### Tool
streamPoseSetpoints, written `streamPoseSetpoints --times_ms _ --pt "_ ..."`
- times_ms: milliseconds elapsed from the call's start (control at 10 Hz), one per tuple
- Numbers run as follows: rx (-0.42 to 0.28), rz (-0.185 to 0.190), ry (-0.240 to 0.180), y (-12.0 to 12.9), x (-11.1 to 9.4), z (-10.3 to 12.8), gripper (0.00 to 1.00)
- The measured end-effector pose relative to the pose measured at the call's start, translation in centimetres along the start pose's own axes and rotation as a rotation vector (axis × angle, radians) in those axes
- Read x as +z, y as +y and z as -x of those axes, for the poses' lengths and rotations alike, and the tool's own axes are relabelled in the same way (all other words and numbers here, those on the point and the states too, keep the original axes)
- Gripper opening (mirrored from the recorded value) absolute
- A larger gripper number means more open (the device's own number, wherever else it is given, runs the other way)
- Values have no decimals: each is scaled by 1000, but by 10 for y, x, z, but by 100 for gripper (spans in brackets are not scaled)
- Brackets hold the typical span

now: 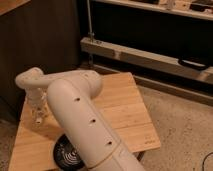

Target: Place the bottle in the ceramic bowl

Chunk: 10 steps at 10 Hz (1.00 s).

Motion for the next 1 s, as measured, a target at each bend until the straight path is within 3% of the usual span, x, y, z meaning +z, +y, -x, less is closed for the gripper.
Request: streamPoseSetpoints --times_ms 100,300,700,1000 --pt "-77 65 6 -3 -8 1 0" --pt "-179 106 44 3 -32 -11 0" --pt "-362 105 117 12 -77 -48 0" --pt "-387 128 146 -2 -85 -75 0"
